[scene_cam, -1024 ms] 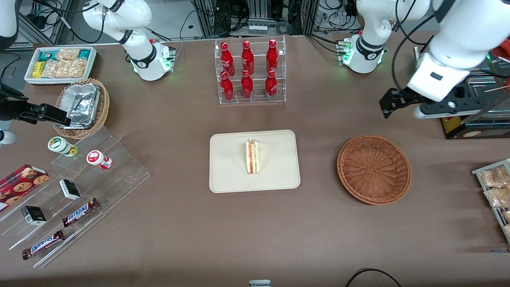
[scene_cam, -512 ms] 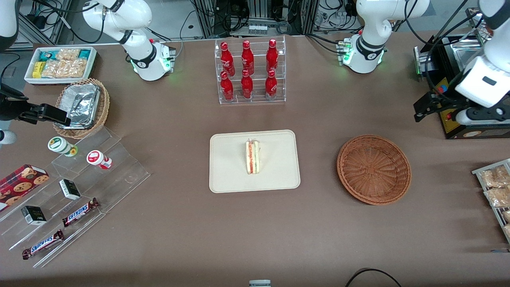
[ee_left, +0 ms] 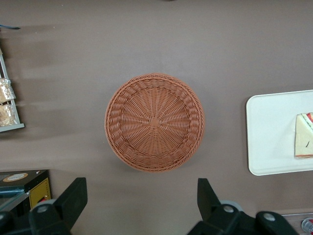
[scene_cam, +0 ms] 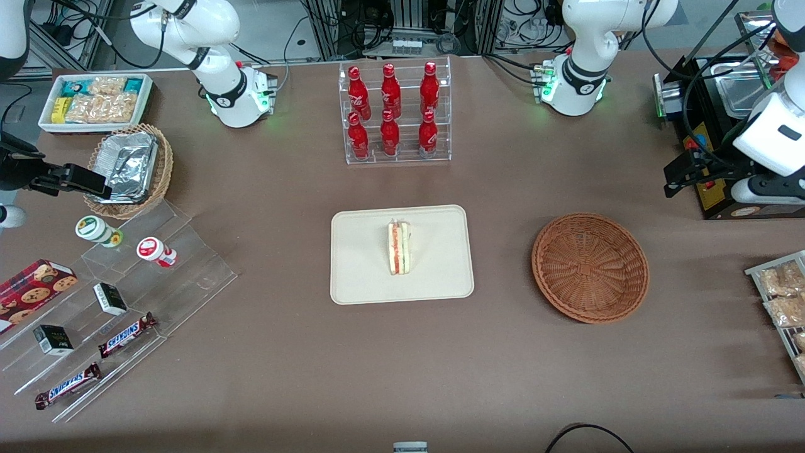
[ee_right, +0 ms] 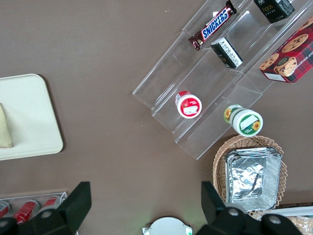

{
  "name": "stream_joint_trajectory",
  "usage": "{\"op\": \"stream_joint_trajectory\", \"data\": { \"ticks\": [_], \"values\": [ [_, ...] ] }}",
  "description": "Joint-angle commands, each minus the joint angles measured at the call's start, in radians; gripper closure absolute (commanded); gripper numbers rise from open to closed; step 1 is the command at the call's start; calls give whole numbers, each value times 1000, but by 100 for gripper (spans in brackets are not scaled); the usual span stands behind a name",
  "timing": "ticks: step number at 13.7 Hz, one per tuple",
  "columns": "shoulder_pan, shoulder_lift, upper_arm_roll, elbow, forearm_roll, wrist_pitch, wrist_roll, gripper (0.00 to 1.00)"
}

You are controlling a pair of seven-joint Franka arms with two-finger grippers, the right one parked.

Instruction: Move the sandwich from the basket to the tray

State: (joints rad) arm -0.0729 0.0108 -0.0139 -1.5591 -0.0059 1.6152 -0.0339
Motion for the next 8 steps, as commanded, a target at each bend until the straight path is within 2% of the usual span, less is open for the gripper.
{"op": "stream_joint_trajectory", "data": {
  "ticks": [1, 8],
  "values": [
    [-4, 15, 8, 37, -5, -34, 23, 1],
    [1, 9, 3, 42, 37, -51, 8, 1]
  ]
}}
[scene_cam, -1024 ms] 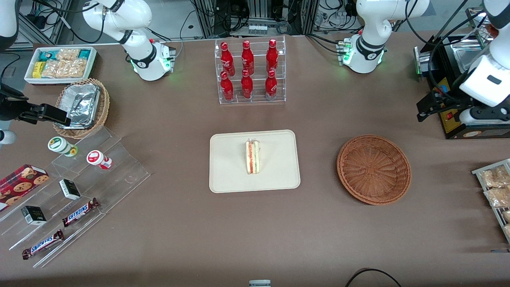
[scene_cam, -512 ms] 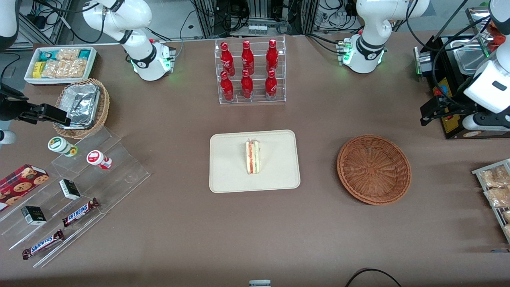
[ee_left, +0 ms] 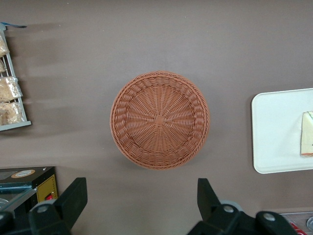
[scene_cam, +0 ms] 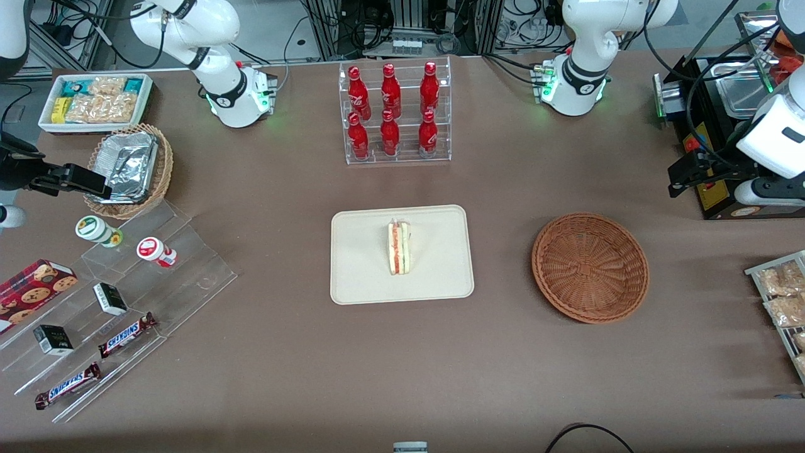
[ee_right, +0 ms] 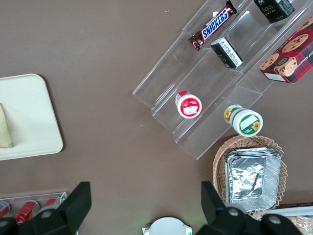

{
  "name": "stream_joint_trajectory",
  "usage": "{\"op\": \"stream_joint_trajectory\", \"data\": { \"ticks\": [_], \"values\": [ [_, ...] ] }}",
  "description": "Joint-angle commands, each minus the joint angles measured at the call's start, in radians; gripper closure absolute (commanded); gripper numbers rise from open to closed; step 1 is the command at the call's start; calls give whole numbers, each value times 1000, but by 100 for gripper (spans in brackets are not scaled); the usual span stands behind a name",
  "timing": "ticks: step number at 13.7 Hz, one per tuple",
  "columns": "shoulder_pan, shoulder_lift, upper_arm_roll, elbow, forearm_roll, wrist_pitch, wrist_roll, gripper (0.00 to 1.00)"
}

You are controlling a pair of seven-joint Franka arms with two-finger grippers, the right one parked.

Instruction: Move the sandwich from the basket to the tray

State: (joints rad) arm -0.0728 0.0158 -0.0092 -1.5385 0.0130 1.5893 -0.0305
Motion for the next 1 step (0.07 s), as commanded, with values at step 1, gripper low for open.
{"op": "stream_joint_trajectory", "data": {
  "ticks": [1],
  "values": [
    [1, 3, -2, 21, 19, -25, 4, 1]
  ]
}}
